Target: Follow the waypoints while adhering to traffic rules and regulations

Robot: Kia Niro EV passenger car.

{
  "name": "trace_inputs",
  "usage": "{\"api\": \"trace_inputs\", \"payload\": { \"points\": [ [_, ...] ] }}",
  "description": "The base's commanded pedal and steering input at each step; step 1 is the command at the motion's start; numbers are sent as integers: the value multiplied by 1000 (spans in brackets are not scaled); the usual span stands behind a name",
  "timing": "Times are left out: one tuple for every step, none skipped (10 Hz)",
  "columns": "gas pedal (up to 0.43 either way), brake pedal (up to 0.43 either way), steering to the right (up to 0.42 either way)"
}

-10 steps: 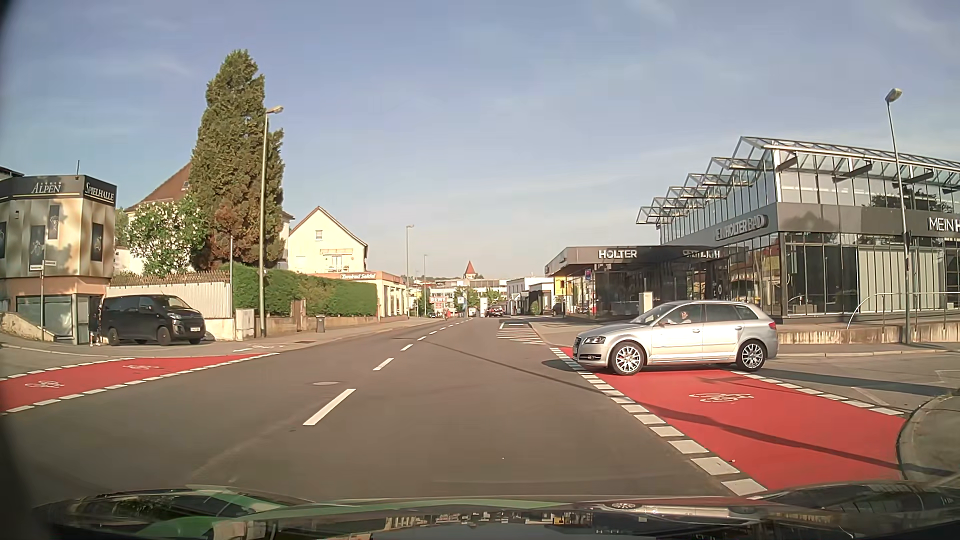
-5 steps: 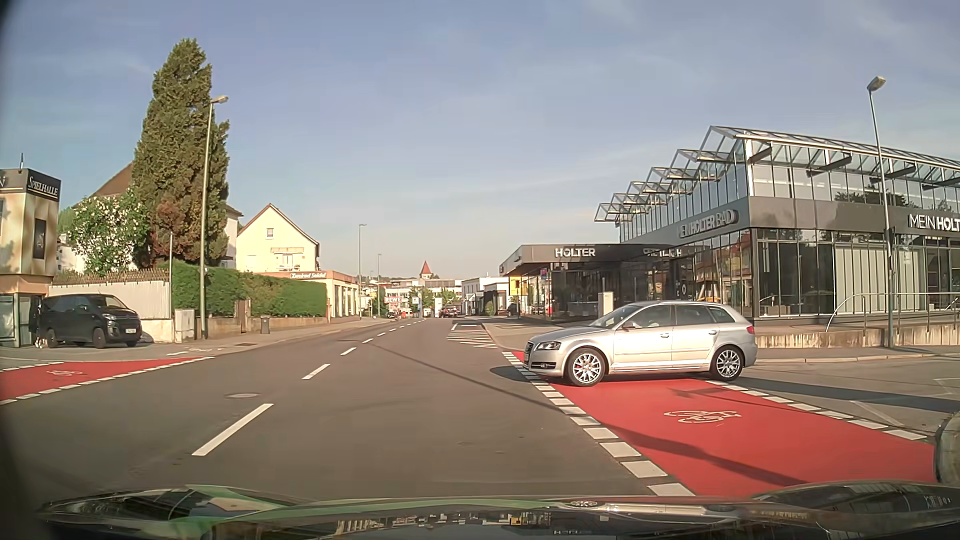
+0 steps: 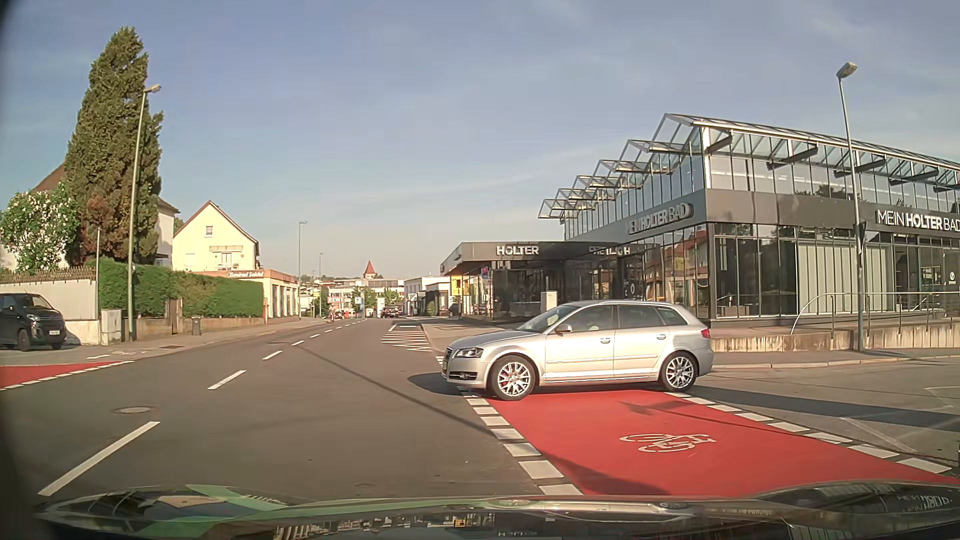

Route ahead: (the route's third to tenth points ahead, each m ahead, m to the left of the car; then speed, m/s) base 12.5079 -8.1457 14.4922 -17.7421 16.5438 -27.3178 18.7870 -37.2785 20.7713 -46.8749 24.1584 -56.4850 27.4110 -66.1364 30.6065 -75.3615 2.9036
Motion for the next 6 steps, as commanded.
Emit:
{"api": "trace_inputs", "payload": {
  "points": [
    [39, 0, 306],
    [67, 0, 314],
    [79, 0, 319],
    [79, 0, 323],
    [87, 0, 328],
    [87, 0, 337]
  ]
}}
